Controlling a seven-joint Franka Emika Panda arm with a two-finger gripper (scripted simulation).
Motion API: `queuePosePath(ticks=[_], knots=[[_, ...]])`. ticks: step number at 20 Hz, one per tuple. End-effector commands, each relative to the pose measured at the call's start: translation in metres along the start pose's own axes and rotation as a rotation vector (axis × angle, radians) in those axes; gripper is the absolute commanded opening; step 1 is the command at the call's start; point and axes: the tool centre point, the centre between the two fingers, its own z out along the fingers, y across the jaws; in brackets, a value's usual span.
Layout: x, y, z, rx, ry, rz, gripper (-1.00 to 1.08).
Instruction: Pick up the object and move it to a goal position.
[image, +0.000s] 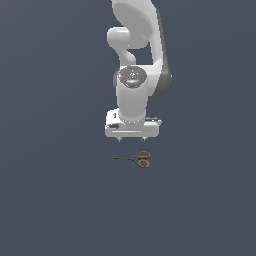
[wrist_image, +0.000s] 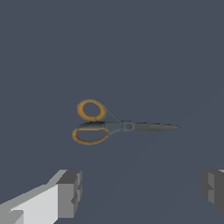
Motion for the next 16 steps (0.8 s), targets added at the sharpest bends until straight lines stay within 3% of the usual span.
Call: queuePosePath(ticks=[1,16], knots=[[0.000,0.000,0.000,0.000,0.000,0.000,1.00],[0.015,0.000,-0.022,-0.017,0.038,-0.024,1.00]])
